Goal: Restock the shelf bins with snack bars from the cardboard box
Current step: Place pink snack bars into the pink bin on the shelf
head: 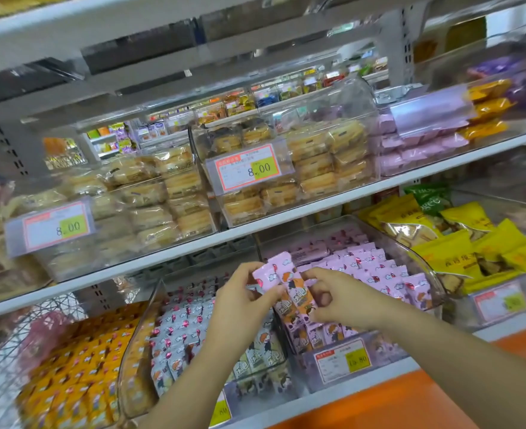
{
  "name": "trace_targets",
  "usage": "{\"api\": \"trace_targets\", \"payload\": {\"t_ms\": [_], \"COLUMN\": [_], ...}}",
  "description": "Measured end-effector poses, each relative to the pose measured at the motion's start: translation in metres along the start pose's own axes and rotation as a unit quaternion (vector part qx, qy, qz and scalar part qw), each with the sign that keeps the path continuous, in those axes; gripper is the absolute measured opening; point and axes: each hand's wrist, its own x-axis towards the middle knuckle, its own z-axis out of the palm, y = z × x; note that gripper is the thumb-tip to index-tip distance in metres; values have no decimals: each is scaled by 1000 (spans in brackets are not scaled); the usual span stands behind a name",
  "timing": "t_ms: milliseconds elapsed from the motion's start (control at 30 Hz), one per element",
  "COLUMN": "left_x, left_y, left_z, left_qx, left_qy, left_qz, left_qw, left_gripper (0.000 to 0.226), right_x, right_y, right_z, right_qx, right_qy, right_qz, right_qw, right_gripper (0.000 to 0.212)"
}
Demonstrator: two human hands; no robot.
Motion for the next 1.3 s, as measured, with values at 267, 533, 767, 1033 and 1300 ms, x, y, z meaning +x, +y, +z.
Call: {"api": "trace_targets", "payload": {"t_ms": [267, 533, 767, 1033, 1300], "left_x": [9, 4, 2, 3, 9], "left_y": [-7, -12, -10, -9, -25], "left_z": [12, 12, 10, 15, 36], "left_qx": [135, 162, 130, 139, 280], "left_qy": [-78, -47, -31, -62, -140], "left_qz": [-1, 7, 52, 70, 83], "left_qw": [988, 986, 990, 986, 946], "left_gripper": [40, 42, 34, 32, 34], "right_x": [4, 5, 10, 7, 9], "right_y": [7, 8, 21, 12, 21], "right_z": [-1, -2, -6, 3, 8], "right_qx": [-16, 9, 27, -53, -230], "right_qy": [45, 41, 34, 33, 16], "right_qz": [16, -1, 12, -9, -46], "right_qw": [999, 999, 999, 998, 972], "right_gripper": [60, 53, 55, 79, 9]}}
